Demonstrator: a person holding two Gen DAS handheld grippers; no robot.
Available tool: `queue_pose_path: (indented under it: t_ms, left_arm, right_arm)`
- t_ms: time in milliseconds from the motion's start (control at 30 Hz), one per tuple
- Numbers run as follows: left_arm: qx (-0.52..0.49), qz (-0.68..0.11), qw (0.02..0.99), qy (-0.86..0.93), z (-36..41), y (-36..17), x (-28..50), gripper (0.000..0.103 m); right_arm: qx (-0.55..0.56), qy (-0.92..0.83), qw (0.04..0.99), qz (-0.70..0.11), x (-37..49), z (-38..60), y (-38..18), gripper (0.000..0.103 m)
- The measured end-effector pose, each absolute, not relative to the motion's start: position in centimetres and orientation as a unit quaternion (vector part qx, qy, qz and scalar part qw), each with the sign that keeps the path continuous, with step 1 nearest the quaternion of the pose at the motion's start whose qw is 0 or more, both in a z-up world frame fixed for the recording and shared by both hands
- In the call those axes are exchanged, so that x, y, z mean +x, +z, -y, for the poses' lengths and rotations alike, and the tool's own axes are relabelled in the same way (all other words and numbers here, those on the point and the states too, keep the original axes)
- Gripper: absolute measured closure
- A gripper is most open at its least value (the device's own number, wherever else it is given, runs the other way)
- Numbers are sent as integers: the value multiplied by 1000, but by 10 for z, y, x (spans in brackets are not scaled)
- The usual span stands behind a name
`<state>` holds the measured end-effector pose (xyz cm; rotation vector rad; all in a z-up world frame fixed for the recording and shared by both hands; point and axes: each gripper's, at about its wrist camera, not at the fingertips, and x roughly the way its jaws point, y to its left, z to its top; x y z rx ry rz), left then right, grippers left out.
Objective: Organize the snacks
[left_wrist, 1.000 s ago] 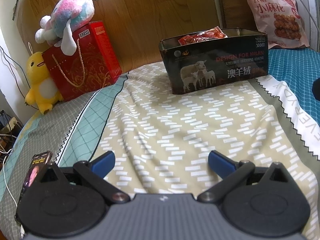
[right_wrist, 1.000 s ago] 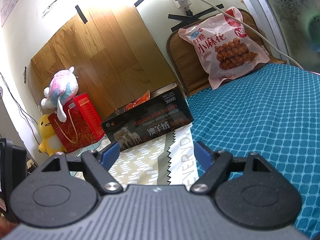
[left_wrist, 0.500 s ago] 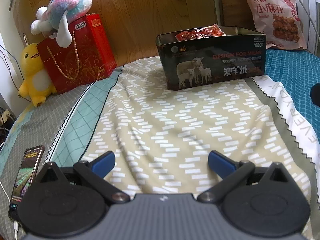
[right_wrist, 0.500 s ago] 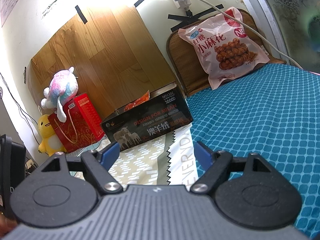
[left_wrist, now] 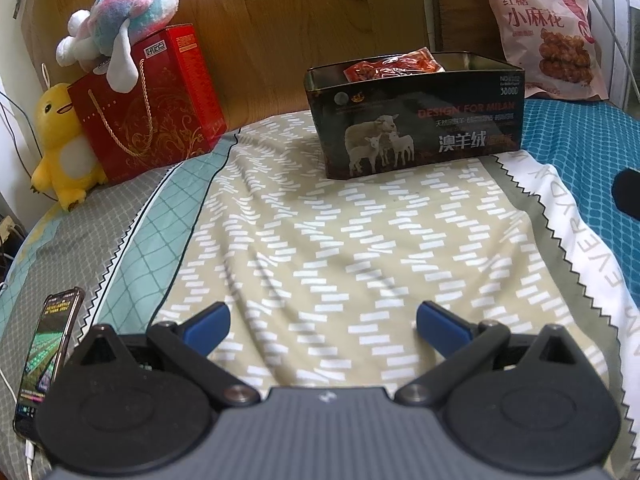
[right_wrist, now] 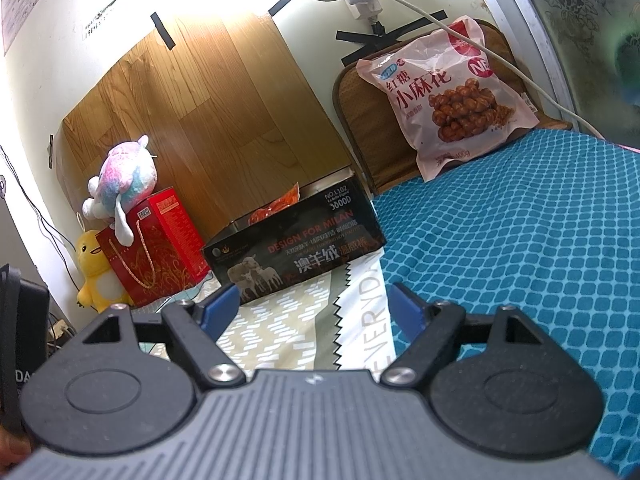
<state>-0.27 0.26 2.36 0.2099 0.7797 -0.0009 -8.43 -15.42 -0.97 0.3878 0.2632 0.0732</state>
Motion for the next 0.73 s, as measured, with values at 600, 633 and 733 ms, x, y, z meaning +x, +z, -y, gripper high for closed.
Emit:
queue_pose_path:
  t_ms: [600, 633, 733]
  left_arm:
    - [85, -384, 919, -20, -1, 28, 2, 0]
    - [83, -385, 919, -24, -1, 29, 3, 0]
    - [80, -382, 920, -30, 1, 30, 2, 0]
  right_arm:
    - [193, 35, 972, -127, -85, 158, -6, 19]
    - [194, 34, 972, -127, -85, 158, -6, 19]
    - [194, 35, 972, -127, -85, 159, -5, 19]
